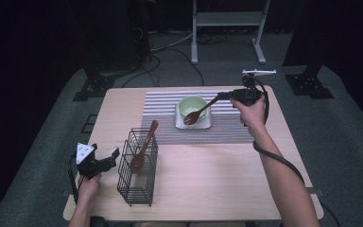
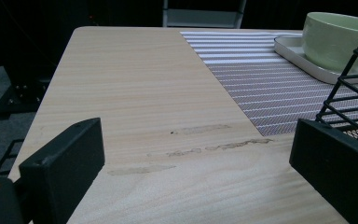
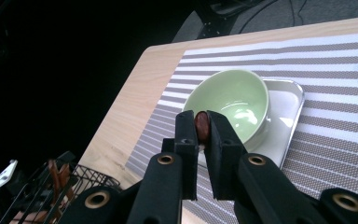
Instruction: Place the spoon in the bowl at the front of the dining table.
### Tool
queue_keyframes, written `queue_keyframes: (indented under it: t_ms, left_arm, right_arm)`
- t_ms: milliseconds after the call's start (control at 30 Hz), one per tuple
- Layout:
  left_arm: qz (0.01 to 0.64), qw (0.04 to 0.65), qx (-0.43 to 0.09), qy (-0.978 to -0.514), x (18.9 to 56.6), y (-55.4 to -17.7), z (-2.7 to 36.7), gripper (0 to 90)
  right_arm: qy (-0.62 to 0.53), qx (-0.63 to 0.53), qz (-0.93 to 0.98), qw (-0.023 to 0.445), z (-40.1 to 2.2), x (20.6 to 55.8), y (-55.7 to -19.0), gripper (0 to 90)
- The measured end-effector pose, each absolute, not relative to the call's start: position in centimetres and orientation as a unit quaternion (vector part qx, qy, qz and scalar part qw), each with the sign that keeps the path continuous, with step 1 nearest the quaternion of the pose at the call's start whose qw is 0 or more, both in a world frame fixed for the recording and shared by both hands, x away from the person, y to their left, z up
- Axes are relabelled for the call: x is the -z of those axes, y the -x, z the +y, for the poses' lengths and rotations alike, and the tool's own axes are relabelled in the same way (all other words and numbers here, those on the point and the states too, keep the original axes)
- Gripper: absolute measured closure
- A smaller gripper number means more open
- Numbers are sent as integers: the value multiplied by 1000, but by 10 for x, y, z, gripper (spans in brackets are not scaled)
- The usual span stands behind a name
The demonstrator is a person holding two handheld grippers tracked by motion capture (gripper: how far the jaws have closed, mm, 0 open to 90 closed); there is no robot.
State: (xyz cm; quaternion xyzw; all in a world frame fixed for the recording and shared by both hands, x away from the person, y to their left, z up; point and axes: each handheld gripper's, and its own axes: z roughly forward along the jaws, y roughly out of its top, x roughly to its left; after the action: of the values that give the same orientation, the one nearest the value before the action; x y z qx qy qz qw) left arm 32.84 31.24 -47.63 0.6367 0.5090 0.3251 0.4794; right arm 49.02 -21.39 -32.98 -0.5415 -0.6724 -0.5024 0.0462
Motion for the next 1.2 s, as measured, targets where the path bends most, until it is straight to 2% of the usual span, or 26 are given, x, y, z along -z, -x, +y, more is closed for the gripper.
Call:
queue_keyframes:
  t_ms: [1200]
  left_arm:
    - [506, 477, -326, -640, 476, -329, 312, 23]
  right_arm:
    - [584, 493, -645, 5, -216, 328, -510, 825]
